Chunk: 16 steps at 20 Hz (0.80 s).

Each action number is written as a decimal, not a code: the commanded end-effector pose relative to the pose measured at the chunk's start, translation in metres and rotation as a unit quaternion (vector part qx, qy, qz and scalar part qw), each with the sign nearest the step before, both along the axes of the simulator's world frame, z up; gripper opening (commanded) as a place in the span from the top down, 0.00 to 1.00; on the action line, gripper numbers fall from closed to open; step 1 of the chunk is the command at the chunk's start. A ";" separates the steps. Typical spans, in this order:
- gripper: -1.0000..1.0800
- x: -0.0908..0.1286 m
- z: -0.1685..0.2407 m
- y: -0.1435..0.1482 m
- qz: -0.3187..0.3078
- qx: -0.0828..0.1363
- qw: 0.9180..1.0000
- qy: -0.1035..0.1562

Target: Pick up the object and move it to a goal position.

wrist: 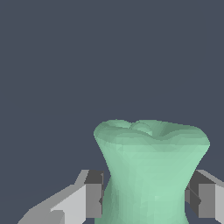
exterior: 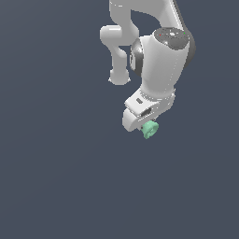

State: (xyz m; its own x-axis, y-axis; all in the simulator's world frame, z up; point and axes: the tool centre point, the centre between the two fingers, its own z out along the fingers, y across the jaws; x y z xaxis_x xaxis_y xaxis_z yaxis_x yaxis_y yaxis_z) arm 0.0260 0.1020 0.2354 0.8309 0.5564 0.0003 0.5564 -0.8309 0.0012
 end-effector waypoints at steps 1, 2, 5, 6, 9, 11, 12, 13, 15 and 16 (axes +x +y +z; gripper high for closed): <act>1.00 -0.004 0.026 0.008 0.000 0.000 1.000 0.000; 1.00 -0.006 0.035 0.010 0.000 0.000 1.000 0.000; 1.00 -0.008 0.060 0.018 0.000 0.000 1.000 0.000; 1.00 -0.009 0.066 0.020 0.000 0.000 1.000 0.000; 1.00 -0.011 0.083 0.025 0.000 0.000 1.000 0.000; 1.00 -0.011 0.090 0.027 0.000 0.000 1.000 0.000; 1.00 -0.011 0.093 0.028 0.000 0.000 1.000 0.000; 1.00 -0.011 0.095 0.028 0.000 0.000 1.000 0.000; 1.00 -0.011 0.098 0.029 0.000 0.000 1.000 0.000; 1.00 -0.011 0.098 0.030 0.000 0.000 1.000 0.000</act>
State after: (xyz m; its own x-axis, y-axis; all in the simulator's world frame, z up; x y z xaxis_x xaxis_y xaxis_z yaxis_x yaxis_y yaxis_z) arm 0.0152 0.1312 0.3320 0.8309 0.5564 0.0010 0.5564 -0.8309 0.0005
